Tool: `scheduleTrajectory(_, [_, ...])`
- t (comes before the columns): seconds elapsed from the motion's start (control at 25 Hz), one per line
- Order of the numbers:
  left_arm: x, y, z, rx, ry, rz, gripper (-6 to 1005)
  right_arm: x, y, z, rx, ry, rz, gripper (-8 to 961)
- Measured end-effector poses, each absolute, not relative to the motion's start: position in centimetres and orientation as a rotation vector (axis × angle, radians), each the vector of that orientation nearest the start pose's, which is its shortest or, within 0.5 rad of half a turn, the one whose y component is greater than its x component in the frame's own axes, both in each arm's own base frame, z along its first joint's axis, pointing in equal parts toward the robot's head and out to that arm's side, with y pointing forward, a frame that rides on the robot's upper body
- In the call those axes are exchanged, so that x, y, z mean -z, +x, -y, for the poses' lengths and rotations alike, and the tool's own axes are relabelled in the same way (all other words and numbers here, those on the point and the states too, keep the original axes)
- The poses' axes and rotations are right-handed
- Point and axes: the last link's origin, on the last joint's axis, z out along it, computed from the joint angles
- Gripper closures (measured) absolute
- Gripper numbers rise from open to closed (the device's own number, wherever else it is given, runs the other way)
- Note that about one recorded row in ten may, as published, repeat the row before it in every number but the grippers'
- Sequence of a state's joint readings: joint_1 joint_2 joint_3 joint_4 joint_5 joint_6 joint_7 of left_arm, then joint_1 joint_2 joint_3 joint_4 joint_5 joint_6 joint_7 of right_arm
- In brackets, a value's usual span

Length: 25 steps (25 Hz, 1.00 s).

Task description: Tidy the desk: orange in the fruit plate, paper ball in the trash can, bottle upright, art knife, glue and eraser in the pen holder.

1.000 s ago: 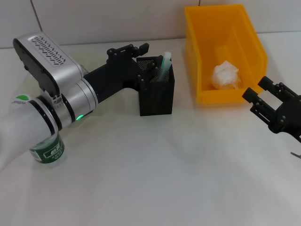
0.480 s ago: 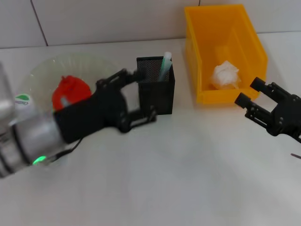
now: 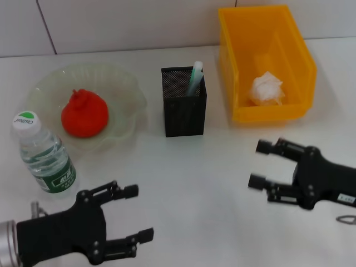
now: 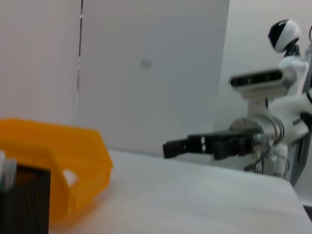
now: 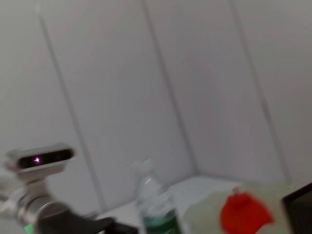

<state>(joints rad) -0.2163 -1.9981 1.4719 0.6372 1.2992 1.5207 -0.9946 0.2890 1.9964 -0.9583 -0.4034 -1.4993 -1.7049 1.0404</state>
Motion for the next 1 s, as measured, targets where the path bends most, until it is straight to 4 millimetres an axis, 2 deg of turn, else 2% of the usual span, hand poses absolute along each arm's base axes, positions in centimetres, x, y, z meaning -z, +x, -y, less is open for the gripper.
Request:
scheduleTrajectory(0.04, [3.9, -27.6, -23.8, 0.908, -2.811, 0.309, 165, 0.0, 30.3, -24.6, -1.064, -2.609, -0.571, 124])
scheduleTrajectory(0.08, [4.1, -28.7, -23.5, 0.864, -2.801, 0.323, 165, 0.3, 30.2, -24.5, -1.037, -2.66, -0.568, 124])
scheduleTrajectory(0.24, [4.0, -29.4, -23.5, 0.845, -2.777, 0.301, 165, 1.4, 29.8, -24.5, -0.977, -2.766, -0.546, 124])
scheduleTrajectory(0.6, [3.9, -28.9, -24.2, 0.854, -2.785, 0.31, 165, 2.9, 29.3, -24.6, -0.951, -2.776, -0.526, 124])
scheduleTrajectory(1.0, [3.9, -28.9, -24.4, 0.846, -2.797, 0.309, 165, 3.2, 29.4, -24.7, -0.934, -2.769, -0.529, 124])
